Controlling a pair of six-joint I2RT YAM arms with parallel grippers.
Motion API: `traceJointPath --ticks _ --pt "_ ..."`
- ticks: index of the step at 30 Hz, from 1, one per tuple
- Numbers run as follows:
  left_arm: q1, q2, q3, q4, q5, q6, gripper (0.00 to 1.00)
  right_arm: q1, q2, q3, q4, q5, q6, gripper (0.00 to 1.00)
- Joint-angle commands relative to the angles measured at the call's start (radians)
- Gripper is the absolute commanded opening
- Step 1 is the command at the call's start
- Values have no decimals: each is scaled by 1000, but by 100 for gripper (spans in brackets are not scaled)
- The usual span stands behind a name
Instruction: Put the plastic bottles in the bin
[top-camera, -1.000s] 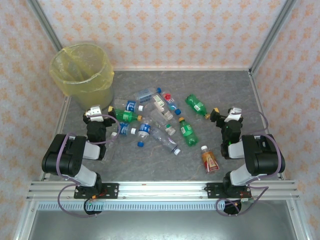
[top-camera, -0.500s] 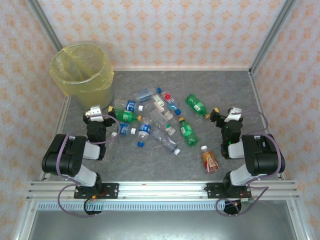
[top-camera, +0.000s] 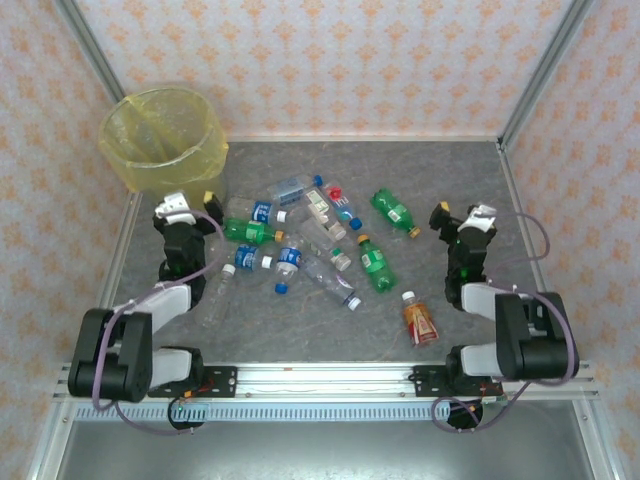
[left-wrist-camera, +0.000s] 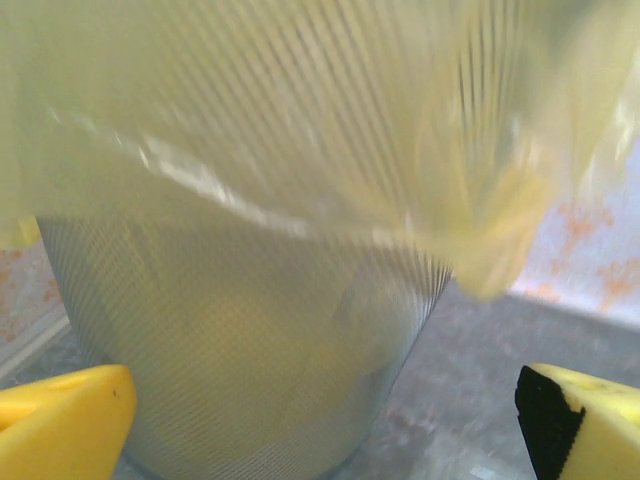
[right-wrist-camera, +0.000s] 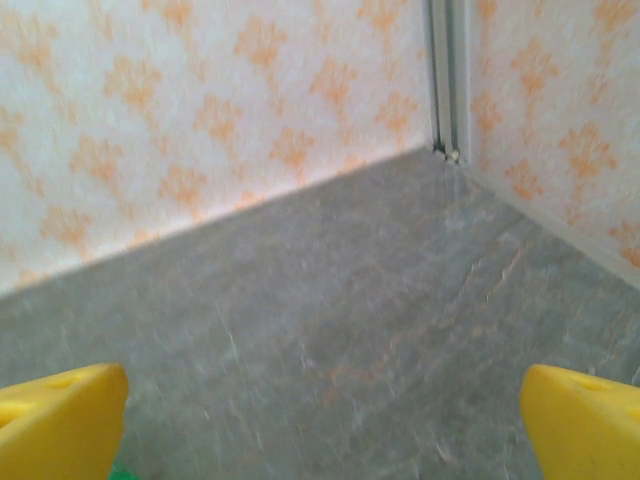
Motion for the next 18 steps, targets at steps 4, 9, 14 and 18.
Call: traceJointPath --ticks 4,9,14,18 --pt "7 -178 148 -538 58 -295 100 0 -201 81 -384 133 395 100" --pt "6 -309 121 -694 156 -392 100 -3 -239 220 -640 -33 404 100" --pt "6 -401 93 -938 181 -485 93 -4 -252 289 -763 -285 367 100" --pt "5 -461 84 -1136 175 -556 84 8 -272 312 -786 -445 351 100"
